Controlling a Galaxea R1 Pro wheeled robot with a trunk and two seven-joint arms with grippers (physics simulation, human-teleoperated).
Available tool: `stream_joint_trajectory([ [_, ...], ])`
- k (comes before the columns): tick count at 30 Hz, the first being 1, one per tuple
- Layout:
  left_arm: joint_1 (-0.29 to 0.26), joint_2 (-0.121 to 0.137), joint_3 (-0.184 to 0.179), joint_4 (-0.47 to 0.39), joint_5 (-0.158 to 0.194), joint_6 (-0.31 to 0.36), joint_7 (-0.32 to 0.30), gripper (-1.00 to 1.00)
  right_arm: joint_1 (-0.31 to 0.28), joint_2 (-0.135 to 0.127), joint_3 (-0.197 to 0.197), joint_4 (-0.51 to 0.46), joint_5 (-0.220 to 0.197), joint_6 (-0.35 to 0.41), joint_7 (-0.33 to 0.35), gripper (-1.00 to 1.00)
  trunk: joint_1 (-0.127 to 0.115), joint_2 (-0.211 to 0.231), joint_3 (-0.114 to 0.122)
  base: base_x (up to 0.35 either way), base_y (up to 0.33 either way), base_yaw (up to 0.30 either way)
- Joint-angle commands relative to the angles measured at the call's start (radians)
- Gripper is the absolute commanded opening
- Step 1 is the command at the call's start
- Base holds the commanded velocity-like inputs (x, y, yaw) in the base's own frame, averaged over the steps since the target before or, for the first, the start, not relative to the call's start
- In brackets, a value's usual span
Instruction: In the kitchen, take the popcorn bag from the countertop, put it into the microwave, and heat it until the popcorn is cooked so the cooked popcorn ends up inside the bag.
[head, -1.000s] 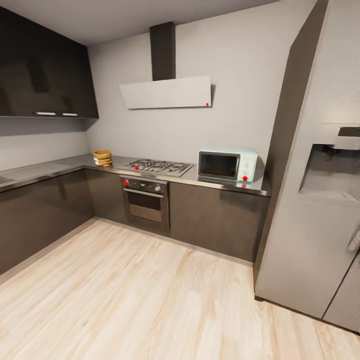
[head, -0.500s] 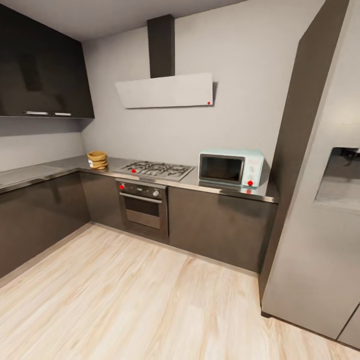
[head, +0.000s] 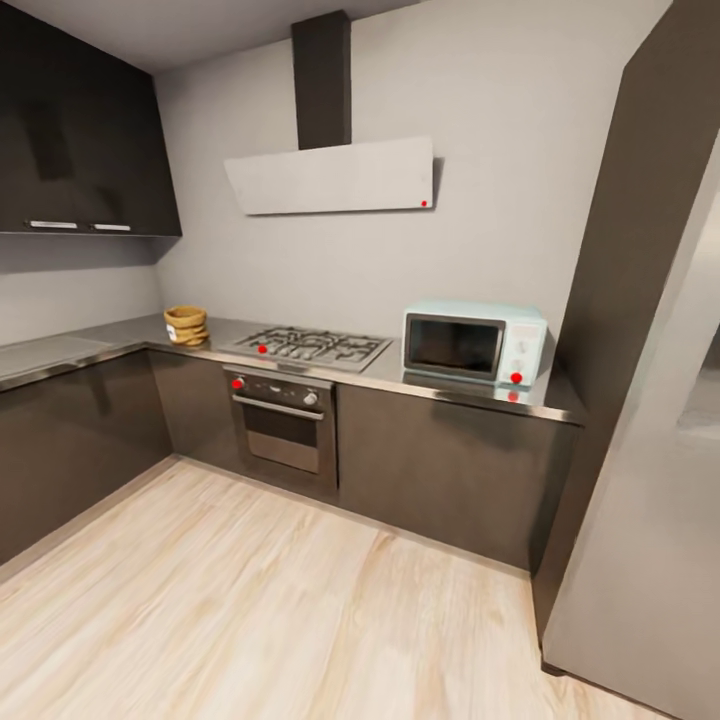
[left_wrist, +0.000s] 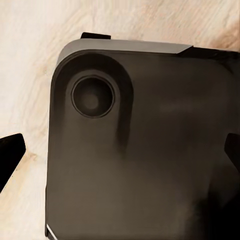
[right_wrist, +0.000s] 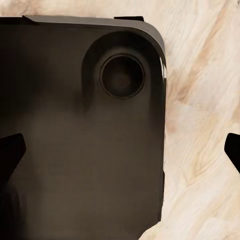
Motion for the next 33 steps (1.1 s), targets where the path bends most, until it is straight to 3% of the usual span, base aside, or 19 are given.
stream_joint_trajectory([
  [1,0.0,0.0,0.0,-0.001,0.01,-0.002,0.0,1.0,0.0,0.0,-0.002,0.0,-0.001,-0.003,0.0,1.0,0.001,0.0,-0.001,0.322,0.125,0.0],
  [15,0.0,0.0,-0.002,-0.001,0.008,-0.001,-0.001,1.0,0.0,0.0,-0.004,0.0,-0.003,-0.003,0.0,1.0,0.001,0.0,-0.001,0.322,0.148,-0.017],
  [33,-0.001,0.001,0.001,-0.001,0.011,-0.013,0.001,1.0,0.0,0.0,-0.009,0.0,-0.011,-0.003,0.0,1.0,0.001,0.0,-0.001,0.291,0.176,-0.276],
])
